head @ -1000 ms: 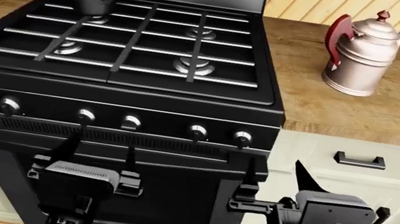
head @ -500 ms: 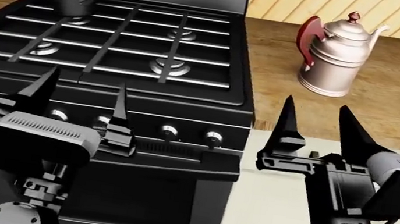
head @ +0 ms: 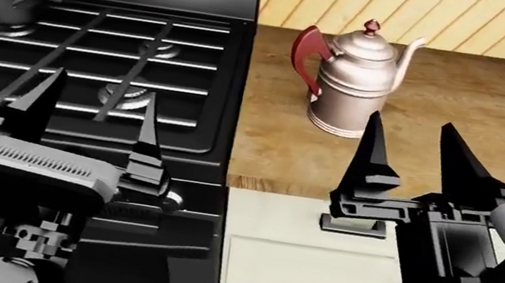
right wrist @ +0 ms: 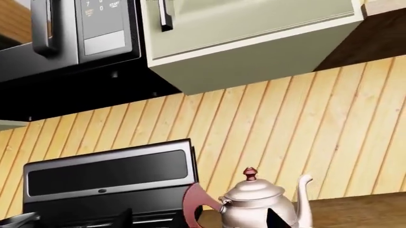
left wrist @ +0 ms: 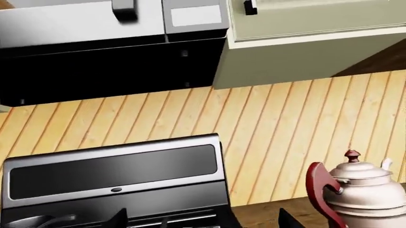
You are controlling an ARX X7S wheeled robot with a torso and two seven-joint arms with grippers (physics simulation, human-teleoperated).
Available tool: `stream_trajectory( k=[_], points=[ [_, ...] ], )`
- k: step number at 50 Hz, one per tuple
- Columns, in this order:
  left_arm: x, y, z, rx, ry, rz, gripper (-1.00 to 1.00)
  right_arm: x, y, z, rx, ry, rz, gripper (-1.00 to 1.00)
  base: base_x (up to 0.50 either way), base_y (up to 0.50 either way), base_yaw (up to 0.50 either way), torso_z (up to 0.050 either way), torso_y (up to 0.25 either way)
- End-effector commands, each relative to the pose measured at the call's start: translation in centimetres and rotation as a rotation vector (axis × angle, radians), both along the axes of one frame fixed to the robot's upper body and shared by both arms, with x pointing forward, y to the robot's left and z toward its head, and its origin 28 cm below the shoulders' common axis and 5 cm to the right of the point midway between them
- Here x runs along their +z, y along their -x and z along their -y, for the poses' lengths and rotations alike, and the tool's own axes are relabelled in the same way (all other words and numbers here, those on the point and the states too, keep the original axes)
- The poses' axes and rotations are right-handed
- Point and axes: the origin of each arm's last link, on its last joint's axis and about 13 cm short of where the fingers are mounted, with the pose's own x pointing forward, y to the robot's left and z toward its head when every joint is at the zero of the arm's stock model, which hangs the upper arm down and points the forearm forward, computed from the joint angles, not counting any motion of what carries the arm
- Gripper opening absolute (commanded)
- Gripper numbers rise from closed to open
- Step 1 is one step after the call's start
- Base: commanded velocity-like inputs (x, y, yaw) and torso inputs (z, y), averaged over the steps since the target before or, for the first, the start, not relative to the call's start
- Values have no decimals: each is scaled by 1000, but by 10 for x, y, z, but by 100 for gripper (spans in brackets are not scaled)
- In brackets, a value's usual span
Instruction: Pick the kettle from the counter and place it on a stove burner. Then turn the burner on.
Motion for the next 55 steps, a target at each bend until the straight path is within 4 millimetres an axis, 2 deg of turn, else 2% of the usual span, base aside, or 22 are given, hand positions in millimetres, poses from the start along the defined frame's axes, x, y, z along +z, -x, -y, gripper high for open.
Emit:
stream_trajectory(
  k=[1, 16, 30, 33, 36, 43, 47, 51, 55],
  points=[
    [3, 2, -1, -1, 7, 11, 100, 1, 1, 0, 13, -5, 13, 100, 340, -484, 0, 0, 0],
    [5, 3, -4, -8, 32, 22, 100, 0, 3, 0, 29, -5, 29, 100, 407, -395, 0, 0, 0],
    [9, 4, -5, -18, 60, 28, 100, 1, 3, 0, 29, -9, 35, 100, 500, -114, 0, 0, 0],
    [12, 7, -5, -65, 90, 37, 100, 4, 4, 3, 4, -48, 24, 100, 333, -48, 0, 0, 5],
    [22, 9, -5, -215, 146, 11, 100, 13, 9, 8, -14, -80, 35, 100, 0, 0, 0, 0, 0],
    [70, -18, -21, -504, 168, -19, 100, 22, 18, 12, -26, -99, 73, 100, 0, 0, 0, 0, 0],
    [90, -34, -30, -661, 161, -86, 100, 23, 19, 13, -31, -102, 81, 100, 0, 0, 0, 0, 0],
    [100, -52, -34, -694, 102, -178, 100, 23, 20, 13, -30, -100, 85, 100, 0, 0, 0, 0, 0],
    [101, -66, -34, -692, -18, -277, 100, 23, 19, 13, -31, -101, 86, 100, 0, 0, 0, 0, 0]
  ],
)
